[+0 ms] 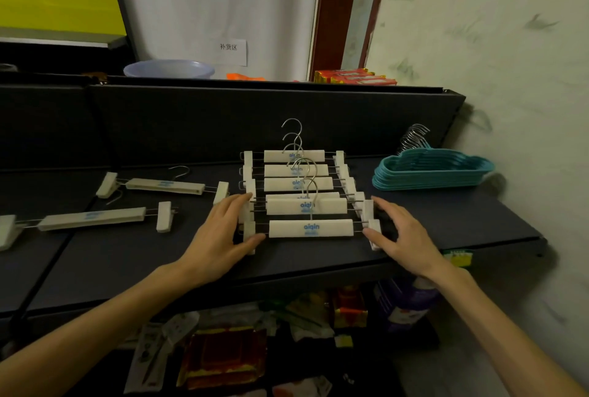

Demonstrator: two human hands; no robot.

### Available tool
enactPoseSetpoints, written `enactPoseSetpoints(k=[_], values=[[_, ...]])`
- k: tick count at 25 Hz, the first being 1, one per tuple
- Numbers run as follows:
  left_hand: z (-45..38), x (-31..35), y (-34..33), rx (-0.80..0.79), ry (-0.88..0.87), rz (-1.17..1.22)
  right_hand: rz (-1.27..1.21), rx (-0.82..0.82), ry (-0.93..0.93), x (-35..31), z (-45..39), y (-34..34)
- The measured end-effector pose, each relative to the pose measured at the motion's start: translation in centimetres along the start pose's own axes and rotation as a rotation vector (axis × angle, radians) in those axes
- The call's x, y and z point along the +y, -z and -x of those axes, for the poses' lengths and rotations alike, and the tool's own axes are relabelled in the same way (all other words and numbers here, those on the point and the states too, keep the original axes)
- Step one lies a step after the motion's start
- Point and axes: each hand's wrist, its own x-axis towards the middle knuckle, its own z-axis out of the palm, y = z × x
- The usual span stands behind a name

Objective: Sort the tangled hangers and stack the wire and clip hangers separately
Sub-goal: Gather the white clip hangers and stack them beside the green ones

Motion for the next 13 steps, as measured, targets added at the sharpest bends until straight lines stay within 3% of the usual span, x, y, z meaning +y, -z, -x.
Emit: enactPoseSetpoints(k=[13], values=[[-1.4,0.2,-0.1,-0.011,0.005,-0.033,-0.076,0.017,0.001,0.2,-2.1,-0.2]])
